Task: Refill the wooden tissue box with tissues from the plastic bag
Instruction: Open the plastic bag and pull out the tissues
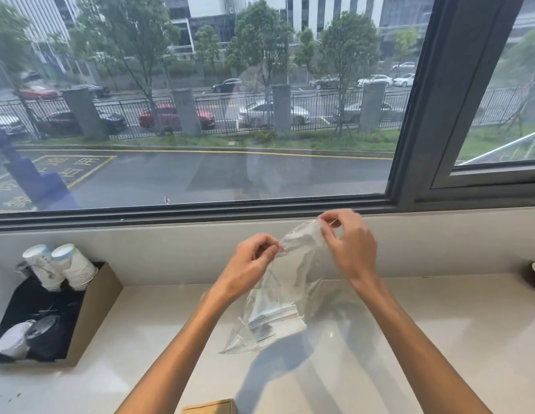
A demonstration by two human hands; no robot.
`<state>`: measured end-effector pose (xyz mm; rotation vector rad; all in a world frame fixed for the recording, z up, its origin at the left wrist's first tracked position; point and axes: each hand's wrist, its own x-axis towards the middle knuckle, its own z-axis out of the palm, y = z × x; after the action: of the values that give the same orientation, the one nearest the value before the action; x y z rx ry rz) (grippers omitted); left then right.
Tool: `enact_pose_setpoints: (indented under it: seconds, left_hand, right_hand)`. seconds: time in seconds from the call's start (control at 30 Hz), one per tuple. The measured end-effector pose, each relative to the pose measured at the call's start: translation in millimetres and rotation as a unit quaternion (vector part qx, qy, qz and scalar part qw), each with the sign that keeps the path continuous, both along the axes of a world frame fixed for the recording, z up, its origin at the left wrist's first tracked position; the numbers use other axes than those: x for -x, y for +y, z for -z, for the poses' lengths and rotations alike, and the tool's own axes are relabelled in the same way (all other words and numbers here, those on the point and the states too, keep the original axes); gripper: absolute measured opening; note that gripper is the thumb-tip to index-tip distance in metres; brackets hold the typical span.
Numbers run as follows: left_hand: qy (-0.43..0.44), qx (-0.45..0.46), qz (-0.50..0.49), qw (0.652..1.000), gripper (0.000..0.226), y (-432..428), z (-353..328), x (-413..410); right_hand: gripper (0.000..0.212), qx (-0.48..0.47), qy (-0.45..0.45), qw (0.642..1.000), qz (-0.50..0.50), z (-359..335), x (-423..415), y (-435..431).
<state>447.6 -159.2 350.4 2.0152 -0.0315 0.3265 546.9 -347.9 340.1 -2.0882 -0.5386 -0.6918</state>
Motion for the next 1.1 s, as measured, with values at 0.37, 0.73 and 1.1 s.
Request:
enact_pose_setpoints:
  seconds: [0.37,0.73,1.1]
  left_hand:
    - [-0.043,0.045,0.025,0.998,0.017,3.2,-25.4,6.2]
    - [-0.053,0.055,0.014,0.997,0.016,14.5,-31.3,7.7]
    - [-0.059,0.043,-0.020,0.997,0.024,38.6,-34.9,12.7]
  right_hand:
    - [0.025,-0.074,0.075,0.990,-0.096,15.5,-8.7,-4.8]
    - [0.028,-0.034,-0.013,0.991,-0.125,-17.8,-34.0,-23.6]
    - [0.022,0.114,-0.077,0.990,-0.022,-36.3,-44.1,-34.4]
